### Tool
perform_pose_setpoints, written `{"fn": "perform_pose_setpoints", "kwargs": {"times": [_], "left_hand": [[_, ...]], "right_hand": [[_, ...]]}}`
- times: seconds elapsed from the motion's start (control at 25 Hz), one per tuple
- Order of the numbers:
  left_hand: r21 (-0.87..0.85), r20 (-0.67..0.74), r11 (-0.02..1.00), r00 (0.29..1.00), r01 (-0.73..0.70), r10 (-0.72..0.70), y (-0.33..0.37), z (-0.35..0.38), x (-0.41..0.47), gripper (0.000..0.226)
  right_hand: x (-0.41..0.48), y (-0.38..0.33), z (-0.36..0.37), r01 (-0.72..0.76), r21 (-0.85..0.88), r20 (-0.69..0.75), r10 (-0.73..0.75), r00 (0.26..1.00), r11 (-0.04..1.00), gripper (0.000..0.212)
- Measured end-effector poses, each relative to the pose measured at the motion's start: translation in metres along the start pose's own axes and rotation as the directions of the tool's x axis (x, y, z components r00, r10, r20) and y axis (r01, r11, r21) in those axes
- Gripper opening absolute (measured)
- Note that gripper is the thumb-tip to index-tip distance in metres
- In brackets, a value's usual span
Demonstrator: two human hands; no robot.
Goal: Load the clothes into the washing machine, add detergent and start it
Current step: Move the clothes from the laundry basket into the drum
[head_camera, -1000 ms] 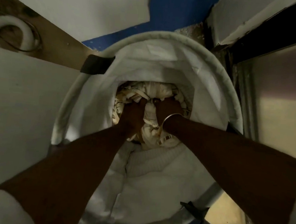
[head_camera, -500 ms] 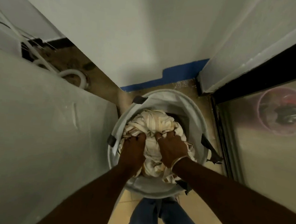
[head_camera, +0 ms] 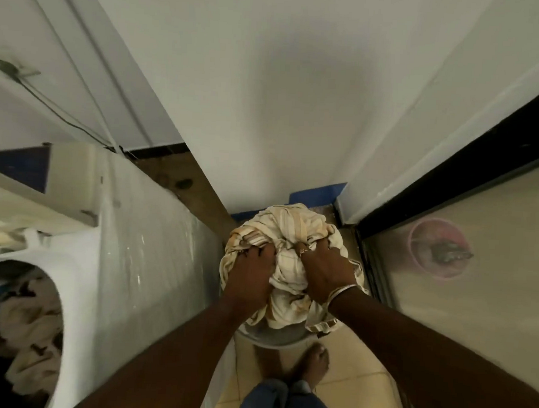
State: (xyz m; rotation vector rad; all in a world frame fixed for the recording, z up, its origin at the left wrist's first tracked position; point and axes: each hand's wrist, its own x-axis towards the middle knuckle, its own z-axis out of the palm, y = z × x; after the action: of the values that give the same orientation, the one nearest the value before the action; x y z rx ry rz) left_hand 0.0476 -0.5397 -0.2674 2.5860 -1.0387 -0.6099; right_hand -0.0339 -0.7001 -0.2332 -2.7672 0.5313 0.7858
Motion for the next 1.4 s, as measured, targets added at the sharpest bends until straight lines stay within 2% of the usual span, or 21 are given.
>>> {"fn": "perform_pose_setpoints", "kwargs": {"times": [0.28,0.56,0.76,1.0,1.2,1.4], "left_hand": [[0.051,-0.101,0.995,0.991,-0.088,0.093,0.032,-0.073,-0.026,0.055],[0.092,-0.183,0.986,0.971,-0.138,0.153,0.064,-0.130,-0.075,0.058],[0.138,-0.249,0.975,0.947,-0.174,0.204,0.097,-0.189,-0.144,0.058],[0.240,-0.387,0.946,0.872,-0.217,0.298,0.121,-0.292,-0.243,0.053],[0.301,-0.487,0.942,0.827,-0.145,0.283,0.089,-0.377,-0.332,0.049],[0.282,-0.522,0.958,0.830,-0.048,0.196,0.014,-0.418,-0.392,0.049]], "right_hand": [[-0.063,-0.010,-0.076,-0.012,-0.026,-0.116,0.009,0.993,1.000,0.084],[-0.139,-0.021,-0.118,-0.021,-0.037,-0.245,0.011,0.969,0.999,0.094],[-0.233,-0.042,-0.156,-0.053,-0.102,-0.389,0.009,0.921,0.993,0.092],[-0.334,-0.092,-0.223,-0.026,-0.141,-0.534,-0.054,0.844,0.990,0.087],[-0.386,-0.176,-0.272,0.105,-0.191,-0.601,-0.201,0.773,0.976,0.083],[-0.383,-0.273,-0.279,0.198,-0.252,-0.597,-0.313,0.739,0.947,0.083]]}}
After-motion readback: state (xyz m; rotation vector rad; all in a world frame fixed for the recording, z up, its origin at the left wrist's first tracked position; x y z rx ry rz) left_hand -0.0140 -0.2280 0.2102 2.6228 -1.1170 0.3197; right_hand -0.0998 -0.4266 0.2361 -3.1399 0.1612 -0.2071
